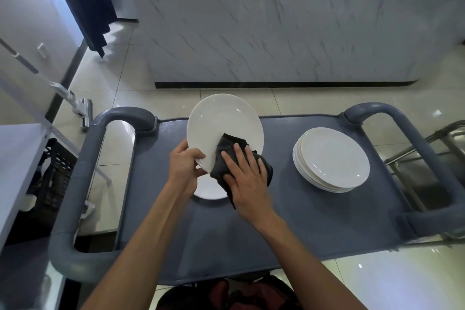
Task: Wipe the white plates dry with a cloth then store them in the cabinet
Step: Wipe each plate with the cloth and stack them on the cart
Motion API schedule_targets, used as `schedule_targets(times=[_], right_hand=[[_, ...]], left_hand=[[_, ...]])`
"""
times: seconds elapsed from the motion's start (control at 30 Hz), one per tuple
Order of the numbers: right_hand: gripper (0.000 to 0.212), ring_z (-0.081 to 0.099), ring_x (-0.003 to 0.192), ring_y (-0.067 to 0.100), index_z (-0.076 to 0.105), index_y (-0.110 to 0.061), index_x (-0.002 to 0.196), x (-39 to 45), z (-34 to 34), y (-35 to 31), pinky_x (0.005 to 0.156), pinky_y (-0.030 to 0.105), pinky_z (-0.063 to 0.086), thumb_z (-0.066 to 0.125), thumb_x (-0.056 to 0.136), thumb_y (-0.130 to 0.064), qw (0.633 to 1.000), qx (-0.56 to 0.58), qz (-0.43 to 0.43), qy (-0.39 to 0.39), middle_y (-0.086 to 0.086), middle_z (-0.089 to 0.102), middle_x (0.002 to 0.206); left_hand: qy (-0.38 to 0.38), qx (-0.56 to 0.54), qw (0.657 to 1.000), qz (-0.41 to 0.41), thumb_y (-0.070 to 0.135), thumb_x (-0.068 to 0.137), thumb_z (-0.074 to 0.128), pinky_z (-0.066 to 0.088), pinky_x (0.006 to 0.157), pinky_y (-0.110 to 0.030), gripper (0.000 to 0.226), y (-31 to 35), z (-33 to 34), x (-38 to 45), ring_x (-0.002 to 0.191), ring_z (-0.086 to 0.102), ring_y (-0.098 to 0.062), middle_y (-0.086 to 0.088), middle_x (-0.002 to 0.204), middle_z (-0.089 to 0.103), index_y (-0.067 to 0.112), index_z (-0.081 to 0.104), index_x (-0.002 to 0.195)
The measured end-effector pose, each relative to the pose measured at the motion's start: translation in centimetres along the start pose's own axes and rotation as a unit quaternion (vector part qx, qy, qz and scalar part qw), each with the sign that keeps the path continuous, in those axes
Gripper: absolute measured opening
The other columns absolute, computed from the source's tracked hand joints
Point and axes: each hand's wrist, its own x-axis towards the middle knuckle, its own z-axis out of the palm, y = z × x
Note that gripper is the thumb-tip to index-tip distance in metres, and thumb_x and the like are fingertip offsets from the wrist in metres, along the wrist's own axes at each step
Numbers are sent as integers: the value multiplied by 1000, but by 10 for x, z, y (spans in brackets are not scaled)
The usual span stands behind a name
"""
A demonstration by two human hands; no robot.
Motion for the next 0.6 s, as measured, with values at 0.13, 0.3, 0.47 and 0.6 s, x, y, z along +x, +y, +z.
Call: schedule_targets(times=[0.13,0.3,0.47,0.6], right_hand=[[56,-1,154,16,27,-38,155,5,-6,19,124,46,7,21,99,-43,999,10,38,12,-8,13,166],[53,5,154,23,33,-34,154,17,-15,36,123,46,11,31,101,-38,996,25,61,56,-2,18,166],[52,14,152,29,38,-25,153,38,-30,59,122,47,20,41,101,-28,986,100,88,100,4,17,166],[53,25,147,29,38,-21,153,49,-43,66,121,41,21,49,101,-16,982,134,71,116,7,18,165]], left_hand=[[-5,17,1000,0,-17,75,45,55,75,-51,44,-2,2,-2,81,56,-29,-7,84,65,13,70,92],[-28,32,999,4,-19,74,43,53,66,-42,45,-4,2,-3,71,53,-26,-3,74,64,15,69,88],[-61,31,998,-11,-13,68,52,52,54,-34,35,-8,0,-7,69,52,-24,-3,73,61,14,69,83],[-82,34,996,-25,-2,54,55,55,61,-41,43,-10,-2,-6,81,55,-29,-10,87,61,12,70,91]])
